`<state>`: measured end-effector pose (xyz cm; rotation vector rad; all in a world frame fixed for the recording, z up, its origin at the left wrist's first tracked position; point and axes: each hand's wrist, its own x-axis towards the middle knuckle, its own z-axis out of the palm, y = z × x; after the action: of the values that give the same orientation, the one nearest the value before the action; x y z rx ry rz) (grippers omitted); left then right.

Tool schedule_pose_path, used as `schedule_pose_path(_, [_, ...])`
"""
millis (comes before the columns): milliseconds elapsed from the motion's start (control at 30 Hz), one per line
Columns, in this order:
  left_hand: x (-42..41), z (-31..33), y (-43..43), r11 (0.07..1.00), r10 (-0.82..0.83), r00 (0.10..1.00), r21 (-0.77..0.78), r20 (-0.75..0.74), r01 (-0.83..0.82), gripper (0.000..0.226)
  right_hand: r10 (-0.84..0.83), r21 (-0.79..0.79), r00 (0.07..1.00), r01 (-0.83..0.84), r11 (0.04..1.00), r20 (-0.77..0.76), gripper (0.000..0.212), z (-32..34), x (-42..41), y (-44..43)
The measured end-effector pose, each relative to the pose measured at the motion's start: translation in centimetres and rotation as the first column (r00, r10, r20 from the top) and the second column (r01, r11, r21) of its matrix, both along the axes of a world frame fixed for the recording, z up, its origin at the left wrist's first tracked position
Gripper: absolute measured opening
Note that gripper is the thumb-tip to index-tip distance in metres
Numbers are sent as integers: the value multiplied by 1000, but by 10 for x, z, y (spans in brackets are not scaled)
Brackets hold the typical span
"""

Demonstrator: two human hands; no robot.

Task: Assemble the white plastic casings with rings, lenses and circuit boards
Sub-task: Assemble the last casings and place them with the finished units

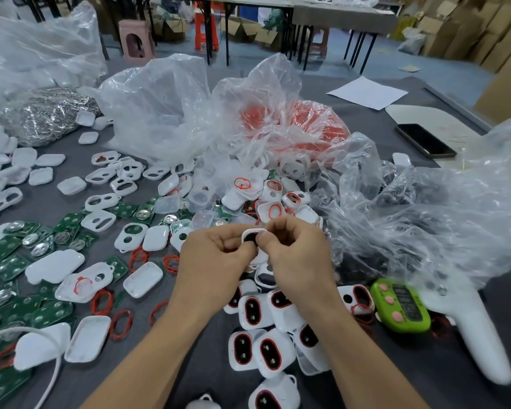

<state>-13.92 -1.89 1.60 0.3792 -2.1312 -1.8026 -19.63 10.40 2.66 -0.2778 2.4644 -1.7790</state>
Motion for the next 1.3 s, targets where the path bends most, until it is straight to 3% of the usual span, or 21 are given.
schedule_pose_path(200, [0,4,0,995,98,995,14,6,-98,36,30,77,994,-22,997,-105,16,2,6,-5])
schedule_pose_path(400, [-1,3,-3,998,66,998,-14,15,-65,37,55,17,997,-55,998,-48,12,4,5,-1])
schedule_pose_path(633, [3,5,2,970,118,993,-208,-29,-121,42,56,67,995,-51,996,-83,16,-1,4,-6])
schedule_pose_path(700, [2,9,-3,999,13,999,37,32,-14,32,51,-8,997,-52,999,-58,17,1,-1,-3])
schedule_pose_path(767, [0,15,-13,894,-189,977,429,95,131,23,60,-135,998,-56,989,29,15,5,-6,1])
schedule_pose_path(800, [0,16,-18,821,-286,954,536,84,199,24,73,-186,994,-58,981,79,14,7,-7,3])
schedule_pose_path(900, [2,10,-30,691,-478,878,616,-1,377,36,115,-287,977,-60,956,181,17,13,-8,4])
schedule_pose_path(1067, [2,8,-40,580,-532,843,692,-79,431,54,170,-413,949,-47,909,266,18,22,-3,-3])
schedule_pose_path(1200, [1,9,-49,561,-457,882,733,-114,385,52,125,-312,973,-60,948,193,5,23,-8,-9])
schedule_pose_path(1300, [0,13,-69,462,-271,951,846,-151,265,38,-11,17,998,12,1000,-62,15,26,-24,-4])
